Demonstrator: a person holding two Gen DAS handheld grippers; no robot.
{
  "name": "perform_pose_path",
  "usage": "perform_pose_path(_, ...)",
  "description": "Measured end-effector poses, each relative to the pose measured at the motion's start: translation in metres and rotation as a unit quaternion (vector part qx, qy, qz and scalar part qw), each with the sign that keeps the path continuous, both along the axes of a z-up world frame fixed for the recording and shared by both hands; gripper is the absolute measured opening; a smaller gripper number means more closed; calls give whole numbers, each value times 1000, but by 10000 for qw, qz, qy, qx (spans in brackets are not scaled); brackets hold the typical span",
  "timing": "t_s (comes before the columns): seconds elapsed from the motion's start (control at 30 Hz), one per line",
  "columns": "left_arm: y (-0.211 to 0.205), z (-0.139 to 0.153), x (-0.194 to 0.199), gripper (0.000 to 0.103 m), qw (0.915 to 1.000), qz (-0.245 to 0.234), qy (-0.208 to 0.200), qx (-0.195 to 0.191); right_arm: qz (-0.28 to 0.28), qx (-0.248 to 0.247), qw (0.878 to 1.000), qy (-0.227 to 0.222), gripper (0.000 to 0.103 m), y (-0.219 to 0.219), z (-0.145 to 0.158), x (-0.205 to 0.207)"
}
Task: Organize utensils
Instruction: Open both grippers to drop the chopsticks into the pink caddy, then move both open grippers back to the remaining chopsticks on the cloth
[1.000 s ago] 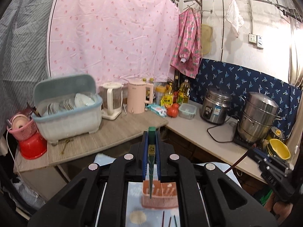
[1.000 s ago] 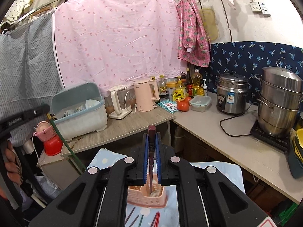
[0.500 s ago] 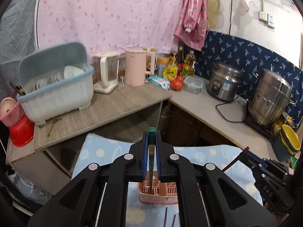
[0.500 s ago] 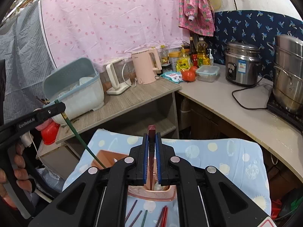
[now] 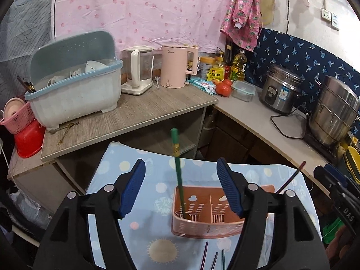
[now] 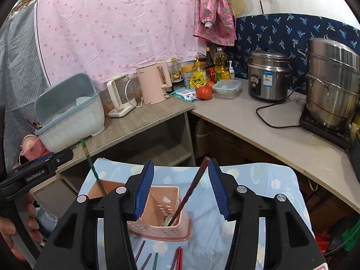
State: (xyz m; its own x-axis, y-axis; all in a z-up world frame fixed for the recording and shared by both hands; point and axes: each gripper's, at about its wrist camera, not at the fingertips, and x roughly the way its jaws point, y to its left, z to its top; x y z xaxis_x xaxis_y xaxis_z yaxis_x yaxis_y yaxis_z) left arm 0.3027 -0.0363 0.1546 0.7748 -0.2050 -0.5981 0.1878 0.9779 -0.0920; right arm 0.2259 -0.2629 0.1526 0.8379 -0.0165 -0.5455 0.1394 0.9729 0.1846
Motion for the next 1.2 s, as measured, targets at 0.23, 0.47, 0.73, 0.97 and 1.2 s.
perform_pose_path(0.23,7,-7,-13,64,9999,39,119,-11,83,-44,10000,-24,50,7,2,-16)
perform_pose_path(0.47,12,-16,-37,64,9998,21,182,56,136,-56,9999,70,50,15,-7,-37)
perform_pose_path(0.73,26,-40,-72,64,9990,20,451,47,142,-86,9994,316,50,24,-29,-73)
perform_pose_path(0.97,33,-73,-104,64,9967,-4,804,88,105,-3,9977,672,50,27,-59,-105)
perform_pose_path(1.2,37,-111,-135,64,9927,-68,1187,213,73,-8,9930,1177,50,30,-103,-141)
